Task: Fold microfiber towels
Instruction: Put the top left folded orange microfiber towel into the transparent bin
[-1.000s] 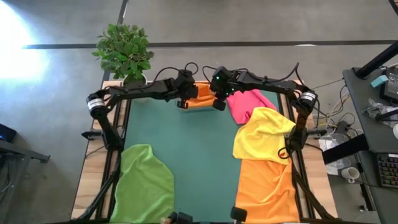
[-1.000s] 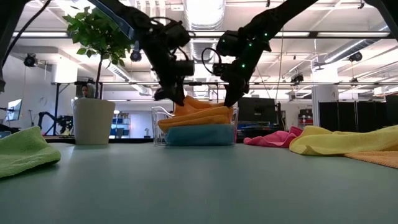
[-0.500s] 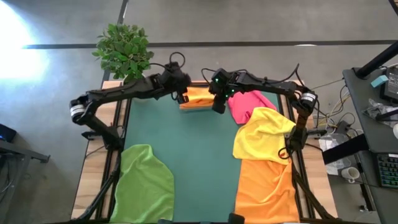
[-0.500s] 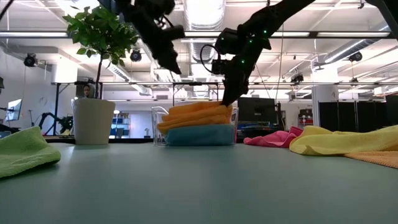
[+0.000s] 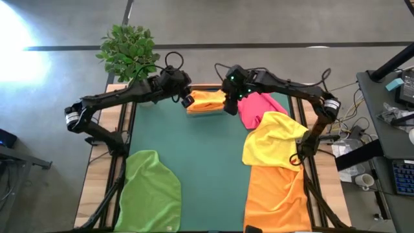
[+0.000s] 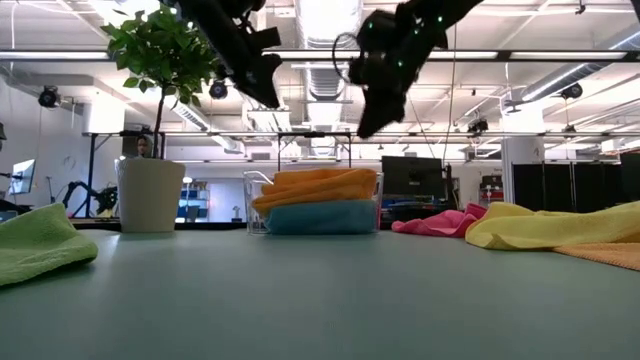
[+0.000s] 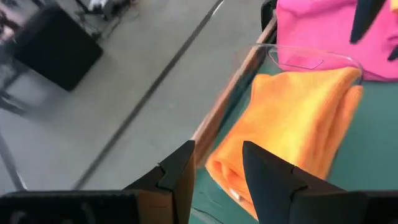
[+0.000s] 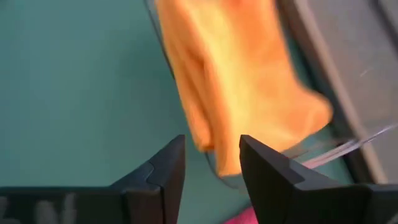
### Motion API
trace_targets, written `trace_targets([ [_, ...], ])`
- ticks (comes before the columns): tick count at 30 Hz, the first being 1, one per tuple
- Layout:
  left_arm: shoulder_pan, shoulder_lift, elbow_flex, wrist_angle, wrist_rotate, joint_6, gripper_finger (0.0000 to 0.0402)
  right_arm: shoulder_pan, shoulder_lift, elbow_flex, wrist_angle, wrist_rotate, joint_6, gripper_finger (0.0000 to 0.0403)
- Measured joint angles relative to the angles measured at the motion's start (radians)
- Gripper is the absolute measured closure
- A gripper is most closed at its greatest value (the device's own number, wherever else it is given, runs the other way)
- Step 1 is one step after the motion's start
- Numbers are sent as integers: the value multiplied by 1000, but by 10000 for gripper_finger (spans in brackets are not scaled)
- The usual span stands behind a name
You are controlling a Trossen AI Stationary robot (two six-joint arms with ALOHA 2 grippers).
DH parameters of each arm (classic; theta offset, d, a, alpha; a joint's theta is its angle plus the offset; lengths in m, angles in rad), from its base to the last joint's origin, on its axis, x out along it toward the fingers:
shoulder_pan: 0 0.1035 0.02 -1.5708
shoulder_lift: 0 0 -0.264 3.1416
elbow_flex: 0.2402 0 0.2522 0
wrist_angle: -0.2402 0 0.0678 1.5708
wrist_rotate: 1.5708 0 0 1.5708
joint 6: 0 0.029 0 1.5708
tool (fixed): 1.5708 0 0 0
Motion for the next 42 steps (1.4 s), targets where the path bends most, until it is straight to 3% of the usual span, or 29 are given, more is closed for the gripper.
trace_targets([
  [6, -12, -1, -14, -31, 71, -36, 283, -4, 9, 68, 157, 0, 60, 266],
  [10, -22, -2, -17, -36, 74, -36, 283, -27, 67, 139, 155, -4, 108, 280],
  [16, -32, -36, -16, -45, 75, -6, 283, -66, 200, 249, -12, -72, 238, 303],
  [23, -34, -129, -16, -57, 75, -1, 283, -68, 302, 321, -133, -82, 235, 361],
  [26, -34, -156, -17, -55, 75, -1, 283, -70, 346, 355, -178, -135, 235, 388],
  [30, -34, -171, -19, -57, 75, -1, 283, -71, 415, 409, -256, -235, 217, 394],
  [42, -32, -167, -56, -59, 75, 28, 283, -72, 633, 629, -451, -181, 149, 394],
])
